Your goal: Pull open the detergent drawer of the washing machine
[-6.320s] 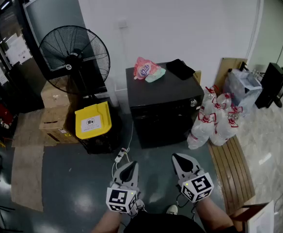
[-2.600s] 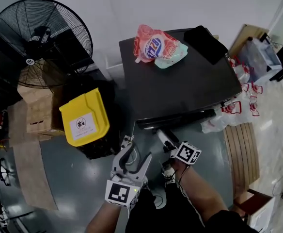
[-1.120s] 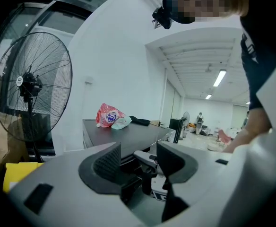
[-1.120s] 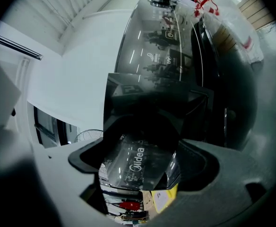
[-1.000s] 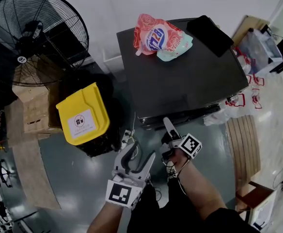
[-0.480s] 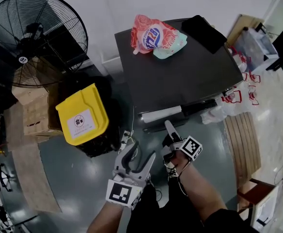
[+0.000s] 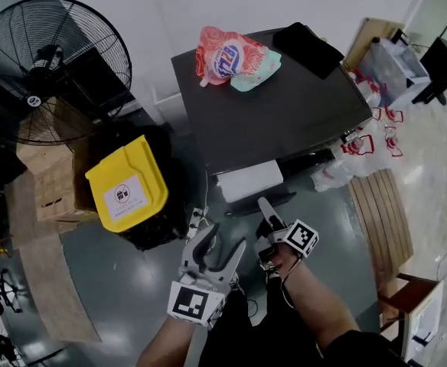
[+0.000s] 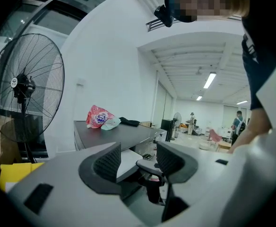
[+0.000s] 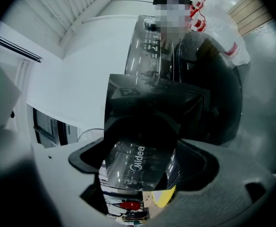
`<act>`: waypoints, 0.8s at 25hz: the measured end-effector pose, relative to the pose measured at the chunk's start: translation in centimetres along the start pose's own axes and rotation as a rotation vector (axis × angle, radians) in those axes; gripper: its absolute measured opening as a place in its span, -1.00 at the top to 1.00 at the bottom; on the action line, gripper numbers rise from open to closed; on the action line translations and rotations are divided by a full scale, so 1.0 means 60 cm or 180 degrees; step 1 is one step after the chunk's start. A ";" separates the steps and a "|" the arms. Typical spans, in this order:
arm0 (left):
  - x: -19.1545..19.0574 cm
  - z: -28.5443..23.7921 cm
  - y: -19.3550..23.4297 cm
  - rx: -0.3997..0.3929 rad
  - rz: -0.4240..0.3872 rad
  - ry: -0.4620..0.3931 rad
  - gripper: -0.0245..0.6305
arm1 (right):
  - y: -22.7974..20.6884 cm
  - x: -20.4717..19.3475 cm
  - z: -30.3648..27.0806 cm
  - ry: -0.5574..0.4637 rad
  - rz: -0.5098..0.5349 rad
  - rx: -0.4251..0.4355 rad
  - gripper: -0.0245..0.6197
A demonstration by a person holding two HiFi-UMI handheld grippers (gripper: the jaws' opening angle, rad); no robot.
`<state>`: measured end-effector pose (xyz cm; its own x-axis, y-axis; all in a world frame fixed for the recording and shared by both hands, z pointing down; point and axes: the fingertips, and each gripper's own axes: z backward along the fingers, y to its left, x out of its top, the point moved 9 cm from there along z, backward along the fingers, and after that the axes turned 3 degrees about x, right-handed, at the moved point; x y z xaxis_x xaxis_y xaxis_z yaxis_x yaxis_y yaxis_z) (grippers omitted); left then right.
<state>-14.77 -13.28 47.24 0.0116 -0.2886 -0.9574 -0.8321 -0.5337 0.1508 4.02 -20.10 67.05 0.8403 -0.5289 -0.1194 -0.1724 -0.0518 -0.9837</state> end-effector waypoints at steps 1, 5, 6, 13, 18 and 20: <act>0.000 0.000 -0.003 -0.0017 -0.0004 -0.0001 0.27 | -0.001 -0.001 0.006 0.0003 -0.0003 -0.0004 -0.53; 0.001 0.001 -0.017 -0.0078 -0.0023 0.0002 0.27 | -0.001 -0.006 0.026 0.0003 -0.0010 -0.0004 -0.53; 0.000 0.001 -0.021 -0.0092 -0.0030 0.0004 0.27 | -0.001 -0.007 0.031 0.0003 -0.0005 -0.0019 -0.53; -0.002 0.006 -0.042 -0.0161 -0.0054 -0.0003 0.27 | 0.000 -0.015 0.059 0.0003 -0.0022 -0.0036 -0.53; -0.007 0.010 -0.052 -0.0188 -0.0046 -0.0008 0.27 | -0.002 -0.022 0.077 -0.0006 -0.0048 -0.0071 -0.52; -0.008 0.013 -0.054 -0.0188 -0.0033 -0.0018 0.27 | -0.002 -0.026 0.082 -0.0019 -0.0059 -0.0078 -0.51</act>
<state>-12.49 -10.79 47.00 0.0168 -0.2784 -0.9603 -0.7977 -0.5828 0.1550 5.26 -15.11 66.69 0.8464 -0.5226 -0.1020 -0.1692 -0.0823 -0.9821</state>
